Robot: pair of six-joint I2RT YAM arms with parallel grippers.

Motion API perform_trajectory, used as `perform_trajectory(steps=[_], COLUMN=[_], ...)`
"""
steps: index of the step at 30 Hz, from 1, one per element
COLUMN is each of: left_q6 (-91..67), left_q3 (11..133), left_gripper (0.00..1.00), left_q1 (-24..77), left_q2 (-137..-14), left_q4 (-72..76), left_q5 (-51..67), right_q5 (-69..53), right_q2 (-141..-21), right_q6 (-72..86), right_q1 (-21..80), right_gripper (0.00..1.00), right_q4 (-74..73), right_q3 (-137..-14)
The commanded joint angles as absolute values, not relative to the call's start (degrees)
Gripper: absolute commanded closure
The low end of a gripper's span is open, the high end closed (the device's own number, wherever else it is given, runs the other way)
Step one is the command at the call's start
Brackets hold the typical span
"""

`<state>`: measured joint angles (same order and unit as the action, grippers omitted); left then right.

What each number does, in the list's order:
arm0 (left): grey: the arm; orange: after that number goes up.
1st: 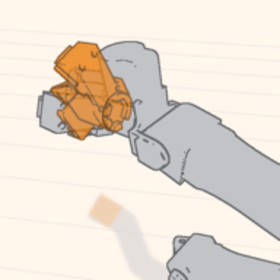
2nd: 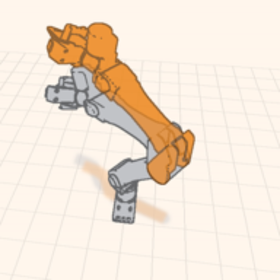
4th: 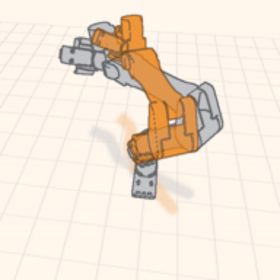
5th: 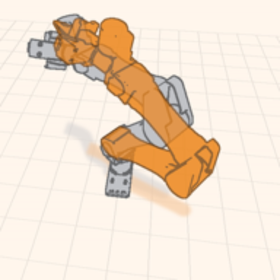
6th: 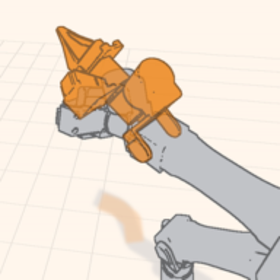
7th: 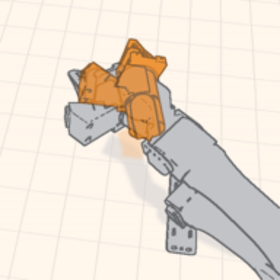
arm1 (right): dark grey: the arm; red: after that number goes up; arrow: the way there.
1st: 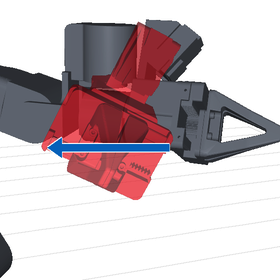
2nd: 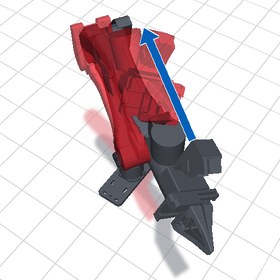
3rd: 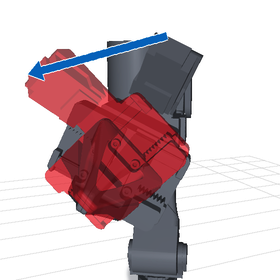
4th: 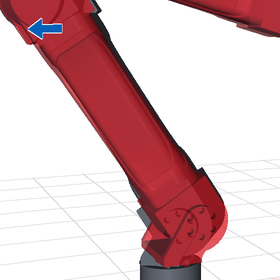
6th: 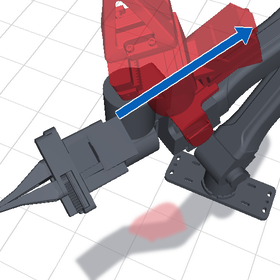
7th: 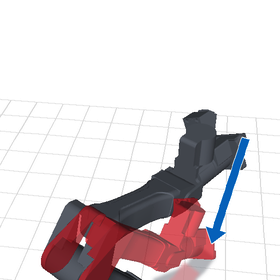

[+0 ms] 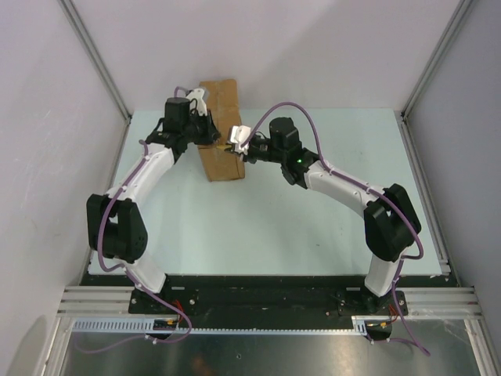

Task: Unpack the express box
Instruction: Cut the express box at the center of the board.

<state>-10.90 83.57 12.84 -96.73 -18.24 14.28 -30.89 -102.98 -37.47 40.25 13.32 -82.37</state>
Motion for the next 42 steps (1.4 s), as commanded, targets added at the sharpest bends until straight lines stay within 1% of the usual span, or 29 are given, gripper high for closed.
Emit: perform_trajectory(steps=[1, 4, 10, 20, 26, 42], left_q6=[-3.44, -0.97, 2.19, 3.43, 3.6, 4.66], left_q3=[74.91, 71.29, 68.82, 68.38, 67.94, 66.71], left_gripper=[0.82, 0.84, 0.9, 0.92, 0.93, 0.97], left_q1=[11.78, 11.78, 11.78, 11.6, 11.16, 10.37], left_q2=[-97.65, -97.38, -98.35, -98.61, -98.7, -100.81], left_q4=[-22.77, -21.27, -20.39, -19.6, -19.16, -17.75], left_q5=[9.5, 8.53, 9.14, 6.15, 5.8, 4.22], right_q5=[-30.06, -30.14, -29.35, -27.86, -26.98, -24.17], right_q2=[-103.71, -103.97, -103.45, -102.48, -102.31, -101.69], right_q6=[-40.25, -41.39, -43.85, -45.79, -47.37, -49.74], right_q1=[39.64, 39.11, 38.06, 35.33, 33.93, 30.5], right_gripper=[1.0, 1.0, 1.0, 1.0, 1.0, 1.0], right_q4=[10.47, 8.19, 3.78, 0.26, -4.74, -3.34], right_q3=[-82.79, -82.71, -82.71, -82.09, -81.91, -79.98])
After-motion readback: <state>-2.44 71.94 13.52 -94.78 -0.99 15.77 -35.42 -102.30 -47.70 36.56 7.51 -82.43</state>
